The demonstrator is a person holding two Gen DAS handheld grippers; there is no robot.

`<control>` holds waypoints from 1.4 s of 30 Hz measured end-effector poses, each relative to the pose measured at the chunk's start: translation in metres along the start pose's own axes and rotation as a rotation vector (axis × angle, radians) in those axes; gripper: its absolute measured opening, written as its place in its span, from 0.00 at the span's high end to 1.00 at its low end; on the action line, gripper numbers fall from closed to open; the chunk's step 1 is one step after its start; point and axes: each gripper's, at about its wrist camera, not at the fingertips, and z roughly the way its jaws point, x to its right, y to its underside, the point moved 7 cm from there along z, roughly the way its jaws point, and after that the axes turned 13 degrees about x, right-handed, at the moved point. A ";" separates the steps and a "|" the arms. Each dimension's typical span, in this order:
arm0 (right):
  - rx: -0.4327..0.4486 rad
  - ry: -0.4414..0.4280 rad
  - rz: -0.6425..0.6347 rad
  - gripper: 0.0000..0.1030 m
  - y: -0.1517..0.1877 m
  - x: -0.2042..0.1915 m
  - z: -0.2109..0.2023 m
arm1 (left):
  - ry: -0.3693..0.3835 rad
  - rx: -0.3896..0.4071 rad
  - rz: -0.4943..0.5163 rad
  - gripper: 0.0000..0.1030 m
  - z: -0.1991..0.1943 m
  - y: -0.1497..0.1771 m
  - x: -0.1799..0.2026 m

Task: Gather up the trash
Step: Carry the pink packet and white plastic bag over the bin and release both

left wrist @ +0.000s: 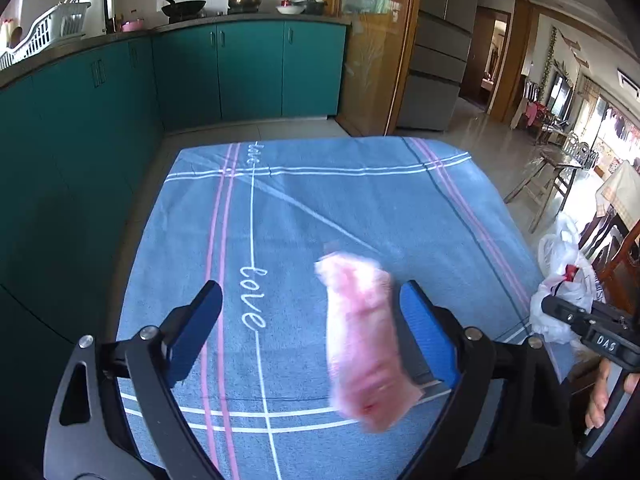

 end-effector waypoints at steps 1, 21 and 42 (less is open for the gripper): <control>0.000 0.002 0.004 0.67 -0.002 0.002 0.004 | -0.006 0.015 -0.005 0.12 -0.003 -0.003 -0.001; 0.023 0.043 0.035 0.67 0.008 0.024 -0.016 | 0.036 -0.147 0.016 0.13 0.034 0.040 0.031; 0.085 0.086 -0.029 0.67 -0.002 0.022 -0.038 | 0.150 -0.044 0.242 0.80 -0.010 0.026 0.100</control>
